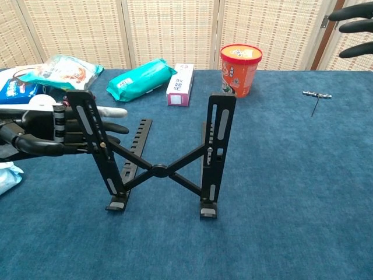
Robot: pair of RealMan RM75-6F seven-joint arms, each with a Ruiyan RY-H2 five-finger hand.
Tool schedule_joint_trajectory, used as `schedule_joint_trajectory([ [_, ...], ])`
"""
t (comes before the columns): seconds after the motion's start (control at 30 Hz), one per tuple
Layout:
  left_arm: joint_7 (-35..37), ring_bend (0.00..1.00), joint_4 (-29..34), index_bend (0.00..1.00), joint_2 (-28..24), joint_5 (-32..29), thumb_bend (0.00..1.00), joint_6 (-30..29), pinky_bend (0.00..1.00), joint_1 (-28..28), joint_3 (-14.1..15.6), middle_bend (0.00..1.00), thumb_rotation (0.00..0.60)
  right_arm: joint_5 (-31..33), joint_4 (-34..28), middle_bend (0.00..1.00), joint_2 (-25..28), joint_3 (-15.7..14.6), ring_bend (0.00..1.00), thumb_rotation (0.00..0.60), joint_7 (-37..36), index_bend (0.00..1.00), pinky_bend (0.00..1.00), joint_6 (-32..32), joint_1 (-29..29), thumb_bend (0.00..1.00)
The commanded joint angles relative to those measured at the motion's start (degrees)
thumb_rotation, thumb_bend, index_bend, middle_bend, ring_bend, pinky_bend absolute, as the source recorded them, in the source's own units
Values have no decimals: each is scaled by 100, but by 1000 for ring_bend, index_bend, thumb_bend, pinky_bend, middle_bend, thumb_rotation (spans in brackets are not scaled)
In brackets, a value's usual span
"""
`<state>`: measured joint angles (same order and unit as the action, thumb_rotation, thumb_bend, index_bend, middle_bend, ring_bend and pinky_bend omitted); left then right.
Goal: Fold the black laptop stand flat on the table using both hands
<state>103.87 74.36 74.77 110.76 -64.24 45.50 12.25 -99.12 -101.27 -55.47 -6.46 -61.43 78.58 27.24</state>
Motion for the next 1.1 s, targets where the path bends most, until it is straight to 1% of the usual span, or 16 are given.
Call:
schedule_joint_trajectory([
  [0.03,278,72,-80,47,97,-37,178,-13,104,120,135,117,600,9,14,132,-1,14,0,600,-10,0,147,1,-35,180],
  [0.23,439,72,-166,47,171,-48,176,-1,113,300,350,111,600,7,51,132,-30,43,0,600,-25,0,147,8,-113,180],
  [0.47,509,72,-212,43,237,-158,177,-34,113,405,499,108,600,-8,85,132,-69,82,0,600,-43,0,147,-19,-156,180],
  [0.67,411,71,-118,44,92,-513,176,-341,113,291,370,109,600,-80,89,132,-119,124,0,600,102,0,147,-143,-105,180],
  [0.73,434,71,-64,43,16,-647,177,-515,113,201,307,110,600,-113,77,128,-125,115,0,600,281,0,147,-282,-54,180],
  [0.83,206,71,21,43,-157,-792,178,-690,104,46,283,110,600,-128,-5,109,-168,120,0,600,664,0,147,-621,86,180],
  [0.93,-71,71,220,43,-380,-948,176,-786,94,-109,278,110,600,-95,-111,100,-273,176,0,600,886,0,147,-927,251,177],
  [1.1,-547,71,554,43,-726,-1136,176,-909,80,-365,293,110,600,178,-252,93,-507,372,0,600,1352,0,147,-1506,567,111],
])
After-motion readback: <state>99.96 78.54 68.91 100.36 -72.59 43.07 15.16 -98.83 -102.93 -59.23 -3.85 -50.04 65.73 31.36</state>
